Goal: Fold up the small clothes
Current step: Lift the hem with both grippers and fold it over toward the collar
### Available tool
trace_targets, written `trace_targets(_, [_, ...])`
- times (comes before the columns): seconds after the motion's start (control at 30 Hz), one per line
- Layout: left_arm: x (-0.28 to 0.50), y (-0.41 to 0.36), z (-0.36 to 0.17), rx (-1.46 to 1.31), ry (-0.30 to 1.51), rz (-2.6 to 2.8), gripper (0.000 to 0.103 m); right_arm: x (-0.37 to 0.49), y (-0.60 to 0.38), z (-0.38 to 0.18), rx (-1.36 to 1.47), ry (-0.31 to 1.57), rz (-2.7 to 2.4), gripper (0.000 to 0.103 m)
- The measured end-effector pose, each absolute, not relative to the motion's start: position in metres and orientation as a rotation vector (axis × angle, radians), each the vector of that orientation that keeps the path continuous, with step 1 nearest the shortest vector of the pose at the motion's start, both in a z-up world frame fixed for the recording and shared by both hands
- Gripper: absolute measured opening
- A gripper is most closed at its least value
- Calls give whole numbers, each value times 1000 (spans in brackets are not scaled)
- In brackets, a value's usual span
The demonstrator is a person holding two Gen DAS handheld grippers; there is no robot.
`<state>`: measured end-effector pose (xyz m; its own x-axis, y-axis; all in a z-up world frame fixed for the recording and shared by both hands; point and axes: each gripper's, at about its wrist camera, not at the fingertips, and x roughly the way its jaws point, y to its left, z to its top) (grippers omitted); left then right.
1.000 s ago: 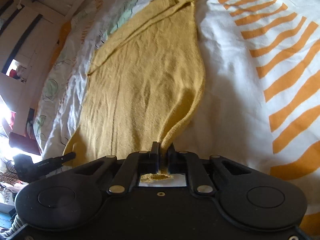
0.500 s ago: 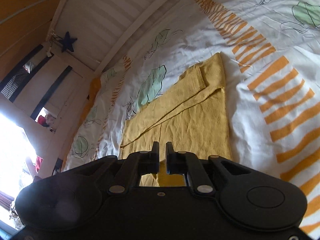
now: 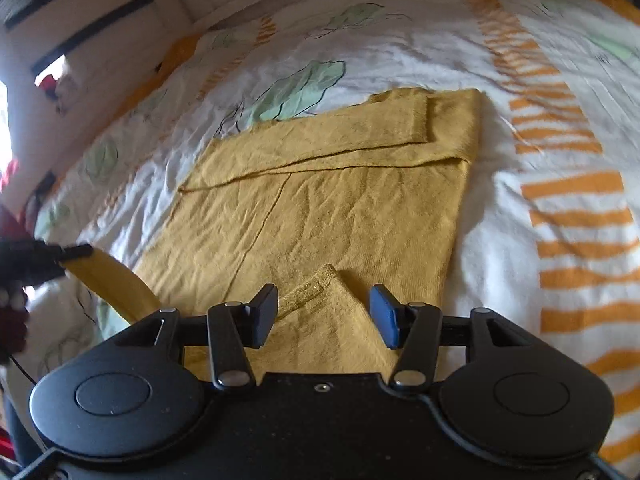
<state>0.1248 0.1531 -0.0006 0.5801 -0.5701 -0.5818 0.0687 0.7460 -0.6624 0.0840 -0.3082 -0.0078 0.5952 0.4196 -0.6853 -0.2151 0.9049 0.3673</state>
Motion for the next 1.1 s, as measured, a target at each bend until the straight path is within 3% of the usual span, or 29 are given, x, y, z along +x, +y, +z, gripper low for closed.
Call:
trace_targets(0.23, [127,155,-7,-639,896,-390,4,109,-283,-36,107,885,496,59])
trace_targets(0.3, [128,156,-9,-644,900,-390,4,109,-282,-39,112,901,514,44])
trace_targets(0.33, [129,156,-10,-647,902,-389,4,107,-281,-39,97,903,522,8])
trace_targets(0.77, [191,152,27,-681,789,-403,4,135,-345,37,295,573,287,8])
trace_targets(1.1, [297,128,15,-661,772,-345,4,226,-376,3,347,543,101,8])
